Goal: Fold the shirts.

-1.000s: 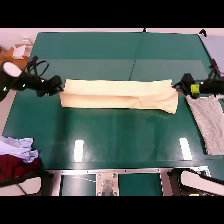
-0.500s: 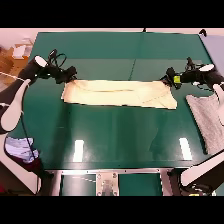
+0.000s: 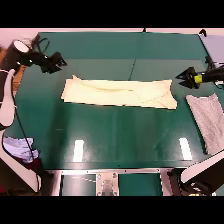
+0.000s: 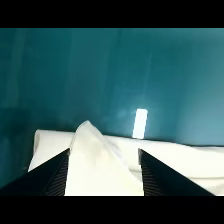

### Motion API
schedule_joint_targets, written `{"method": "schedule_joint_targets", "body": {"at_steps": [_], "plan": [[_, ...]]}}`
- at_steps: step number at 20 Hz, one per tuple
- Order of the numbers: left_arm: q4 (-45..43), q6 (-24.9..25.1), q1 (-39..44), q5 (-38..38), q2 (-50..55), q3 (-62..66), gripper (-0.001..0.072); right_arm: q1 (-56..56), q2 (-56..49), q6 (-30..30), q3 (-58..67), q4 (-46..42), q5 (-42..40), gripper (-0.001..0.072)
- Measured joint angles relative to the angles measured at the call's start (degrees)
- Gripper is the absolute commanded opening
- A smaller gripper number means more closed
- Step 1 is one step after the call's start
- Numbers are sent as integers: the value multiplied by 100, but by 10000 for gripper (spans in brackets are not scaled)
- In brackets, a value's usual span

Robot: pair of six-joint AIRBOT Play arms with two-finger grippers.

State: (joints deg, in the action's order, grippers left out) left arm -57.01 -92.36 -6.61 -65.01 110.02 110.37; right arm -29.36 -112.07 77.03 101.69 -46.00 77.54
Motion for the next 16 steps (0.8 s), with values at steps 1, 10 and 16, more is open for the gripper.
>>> {"method": "schedule_joint_targets", "body": {"at_steps": [1, 10, 16], "plan": [[-39, -87, -68, -240, 2, 87, 506, -94, -4, -153, -83, -2, 186, 606], [216, -94, 20, -1115, -66, 319, 492, 203, -197, -1274, -968, 81, 221, 650], [330, 249, 610, -1154, -68, 330, 24, 675, -431, -1388, -767, -94, -79, 17]]}}
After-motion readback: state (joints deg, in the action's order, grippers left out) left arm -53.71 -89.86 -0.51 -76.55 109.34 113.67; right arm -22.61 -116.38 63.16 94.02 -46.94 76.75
